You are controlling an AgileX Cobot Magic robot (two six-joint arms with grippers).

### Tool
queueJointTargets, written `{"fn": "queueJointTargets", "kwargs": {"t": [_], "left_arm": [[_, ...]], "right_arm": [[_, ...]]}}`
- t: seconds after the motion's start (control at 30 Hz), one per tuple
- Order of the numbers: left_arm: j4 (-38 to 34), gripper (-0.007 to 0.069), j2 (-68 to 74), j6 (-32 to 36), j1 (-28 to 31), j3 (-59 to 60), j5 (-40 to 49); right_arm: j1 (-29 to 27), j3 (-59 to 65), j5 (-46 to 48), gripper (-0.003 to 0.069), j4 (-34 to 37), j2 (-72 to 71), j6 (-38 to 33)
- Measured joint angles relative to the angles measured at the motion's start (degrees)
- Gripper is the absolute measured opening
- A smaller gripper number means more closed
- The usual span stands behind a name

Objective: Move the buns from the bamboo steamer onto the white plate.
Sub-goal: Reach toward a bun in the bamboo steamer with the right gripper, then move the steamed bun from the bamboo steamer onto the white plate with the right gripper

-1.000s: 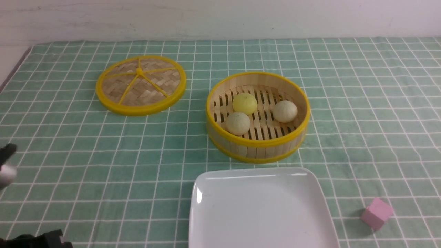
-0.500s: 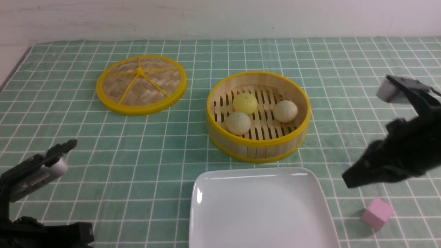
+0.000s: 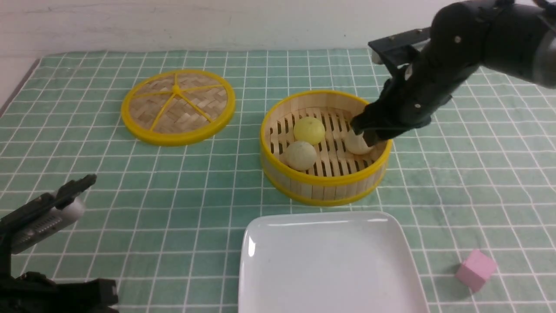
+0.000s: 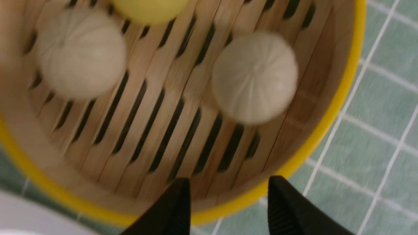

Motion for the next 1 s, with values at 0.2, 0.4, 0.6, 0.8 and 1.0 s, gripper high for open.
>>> {"fn": "queueJointTargets", "kwargs": {"t": [0.2,0.4,0.6,0.8,1.0], "left_arm": [[0.0,0.0042,0.0,0.0,0.0,0.0,-0.9],[0.0,0.0044,0.0,0.0,0.0,0.0,-1.0],[0.0,0.0052,0.0,0.0,0.0,0.0,-1.3],[0.0,0.0056,0.0,0.0,0.0,0.0,-1.3],[0.0,0.0064,0.0,-0.3,0.0,0.0,-1.4]], "right_arm": [[0.0,-3.7,-7.5,0.0356,-2.2,7.8,0.4],[0.0,-3.9,-10.2,0.0145,-2.3,10.1,0.5],[0.0,-4.0,-5.3,0.0020,-0.2,6.2,1.4],[0.7,-2.5,9.9,0.0020,3.3,-9.4,1.4],[6.7,12.6,11.3,0.0020,5.7,-21.2,1.9]]}}
